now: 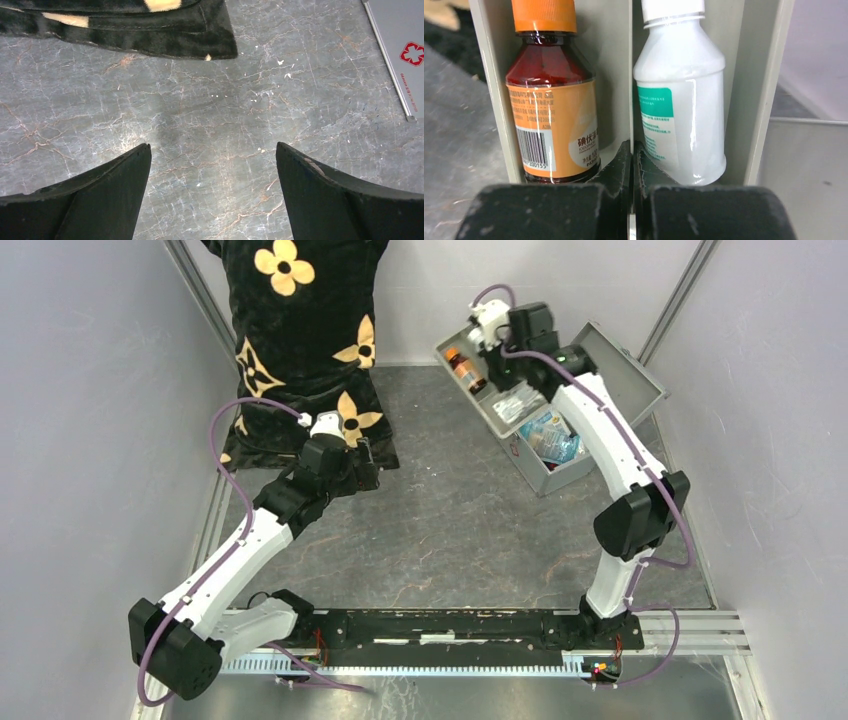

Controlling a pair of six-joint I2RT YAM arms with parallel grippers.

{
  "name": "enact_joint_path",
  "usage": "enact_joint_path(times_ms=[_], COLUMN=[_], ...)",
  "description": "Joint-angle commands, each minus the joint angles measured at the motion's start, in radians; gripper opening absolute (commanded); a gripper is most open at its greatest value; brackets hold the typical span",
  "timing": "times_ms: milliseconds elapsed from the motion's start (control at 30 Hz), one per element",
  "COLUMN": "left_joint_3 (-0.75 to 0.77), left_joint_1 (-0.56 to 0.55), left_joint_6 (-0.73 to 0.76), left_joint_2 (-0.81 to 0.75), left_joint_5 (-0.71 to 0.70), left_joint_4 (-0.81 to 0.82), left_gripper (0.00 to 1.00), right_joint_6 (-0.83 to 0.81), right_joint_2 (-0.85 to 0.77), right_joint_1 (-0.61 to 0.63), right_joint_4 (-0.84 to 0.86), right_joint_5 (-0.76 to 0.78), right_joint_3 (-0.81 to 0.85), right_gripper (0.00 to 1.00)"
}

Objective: Organize the medicine kit
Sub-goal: Place the medicine box compartment inside the medicine box.

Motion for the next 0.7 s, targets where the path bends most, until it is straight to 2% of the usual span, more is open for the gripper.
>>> enact_joint_path(times_ms=[0, 367, 667], left_joint_3=[0.016, 0.045, 0.079], left_joint_1=[0.003, 0.003, 0.003], left_joint_6=[0.004, 0.004, -0.003], left_joint_2=[0.003, 0.044, 0.095], left_joint_5=[0.020, 0.036, 0.041], left_joint_4=[0.022, -0.007, -0.010], left_gripper=[1.00, 1.00, 1.00], right_joint_6=[-0.083, -0.210, -0.241], right_joint_2=[0.011, 0.076, 0.125], right_joint_1=[-0.100, -0.284, -0.342], right_joint_4=[-0.065, -0.134, -0.132], right_joint_5=[-0.018, -0.148, -0.175], right_joint_3=[0.067, 0.083, 0.057], right_gripper=[0.00, 0.00, 0.00])
